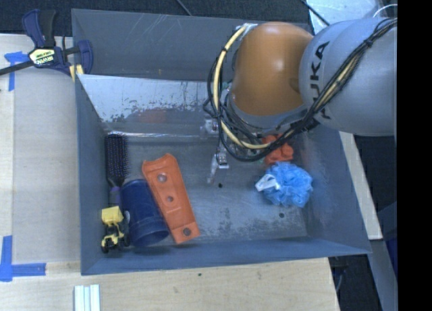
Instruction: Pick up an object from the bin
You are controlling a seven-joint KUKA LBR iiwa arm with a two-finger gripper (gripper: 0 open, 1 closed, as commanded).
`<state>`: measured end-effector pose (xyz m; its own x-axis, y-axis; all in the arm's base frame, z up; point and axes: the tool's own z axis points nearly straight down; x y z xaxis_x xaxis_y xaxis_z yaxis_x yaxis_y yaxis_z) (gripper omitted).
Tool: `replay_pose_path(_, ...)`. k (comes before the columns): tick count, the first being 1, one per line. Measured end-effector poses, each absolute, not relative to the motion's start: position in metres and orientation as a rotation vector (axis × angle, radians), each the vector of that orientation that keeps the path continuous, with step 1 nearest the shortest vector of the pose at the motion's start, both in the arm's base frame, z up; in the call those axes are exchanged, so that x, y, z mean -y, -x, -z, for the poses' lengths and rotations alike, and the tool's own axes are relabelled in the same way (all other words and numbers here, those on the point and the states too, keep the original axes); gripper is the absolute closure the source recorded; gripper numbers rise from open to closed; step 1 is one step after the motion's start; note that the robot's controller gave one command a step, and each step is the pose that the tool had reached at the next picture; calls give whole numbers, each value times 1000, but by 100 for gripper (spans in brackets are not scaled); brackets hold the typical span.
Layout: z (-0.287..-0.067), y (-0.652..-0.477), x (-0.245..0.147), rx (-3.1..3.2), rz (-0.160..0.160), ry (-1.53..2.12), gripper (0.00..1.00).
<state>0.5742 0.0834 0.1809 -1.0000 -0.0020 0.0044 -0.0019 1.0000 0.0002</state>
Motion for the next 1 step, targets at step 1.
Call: replay_pose_path(1, -185, -576, -83, 3145, 1, 0, 0)
